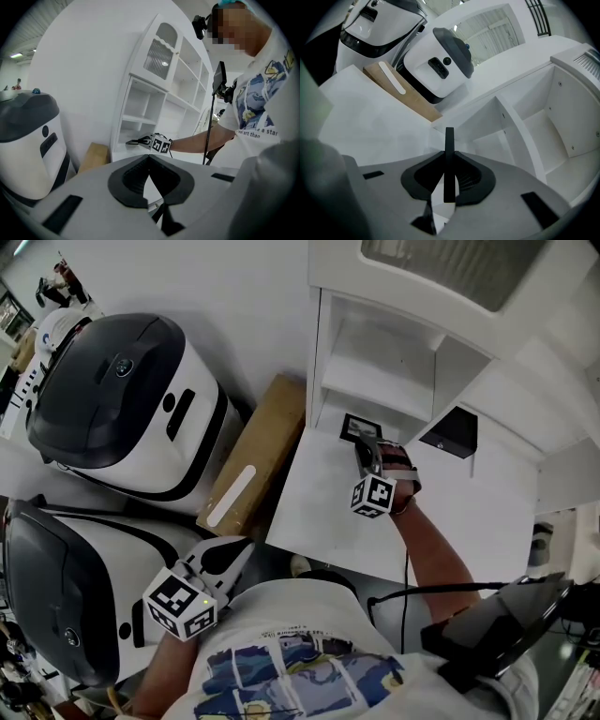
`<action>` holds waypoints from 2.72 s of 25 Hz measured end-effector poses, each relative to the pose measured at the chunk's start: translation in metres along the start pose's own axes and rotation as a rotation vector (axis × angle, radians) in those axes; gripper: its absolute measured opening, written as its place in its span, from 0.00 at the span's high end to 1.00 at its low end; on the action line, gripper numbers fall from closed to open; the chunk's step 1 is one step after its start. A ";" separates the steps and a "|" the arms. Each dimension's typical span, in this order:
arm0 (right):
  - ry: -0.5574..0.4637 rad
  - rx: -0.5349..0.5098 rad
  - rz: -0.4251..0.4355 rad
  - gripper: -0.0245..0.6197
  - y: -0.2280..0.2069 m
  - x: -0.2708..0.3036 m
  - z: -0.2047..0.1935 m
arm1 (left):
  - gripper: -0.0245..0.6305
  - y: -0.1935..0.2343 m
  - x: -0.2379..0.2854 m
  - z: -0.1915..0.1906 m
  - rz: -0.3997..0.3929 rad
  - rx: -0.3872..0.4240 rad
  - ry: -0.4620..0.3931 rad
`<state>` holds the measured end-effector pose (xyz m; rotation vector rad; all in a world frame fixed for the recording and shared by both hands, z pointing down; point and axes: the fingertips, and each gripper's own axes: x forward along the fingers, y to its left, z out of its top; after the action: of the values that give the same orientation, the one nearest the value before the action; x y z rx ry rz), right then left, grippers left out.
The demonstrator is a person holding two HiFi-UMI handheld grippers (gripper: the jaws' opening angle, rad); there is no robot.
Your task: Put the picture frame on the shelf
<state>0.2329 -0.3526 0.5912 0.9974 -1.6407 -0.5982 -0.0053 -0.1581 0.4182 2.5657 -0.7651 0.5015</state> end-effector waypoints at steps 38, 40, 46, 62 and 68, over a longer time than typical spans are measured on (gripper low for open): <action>0.062 0.178 0.031 0.81 -0.004 0.082 -0.024 | 0.94 0.020 0.011 -0.008 0.039 -0.059 0.056; 0.069 0.192 0.043 0.81 -0.001 0.086 -0.027 | 0.94 0.022 0.011 -0.008 0.040 -0.060 0.059; 0.095 0.238 0.075 0.81 0.011 0.095 -0.033 | 0.94 0.025 0.008 -0.012 0.042 -0.072 0.076; 0.112 0.384 0.155 0.80 0.017 0.112 -0.039 | 0.94 0.033 0.009 -0.012 0.046 -0.078 0.093; 0.112 0.407 0.185 0.80 0.023 0.116 -0.039 | 0.94 0.034 0.011 -0.013 0.045 -0.080 0.095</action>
<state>0.2541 -0.4351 0.6820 1.1290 -1.7663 -0.0806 -0.0192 -0.1825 0.4434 2.4376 -0.7945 0.5903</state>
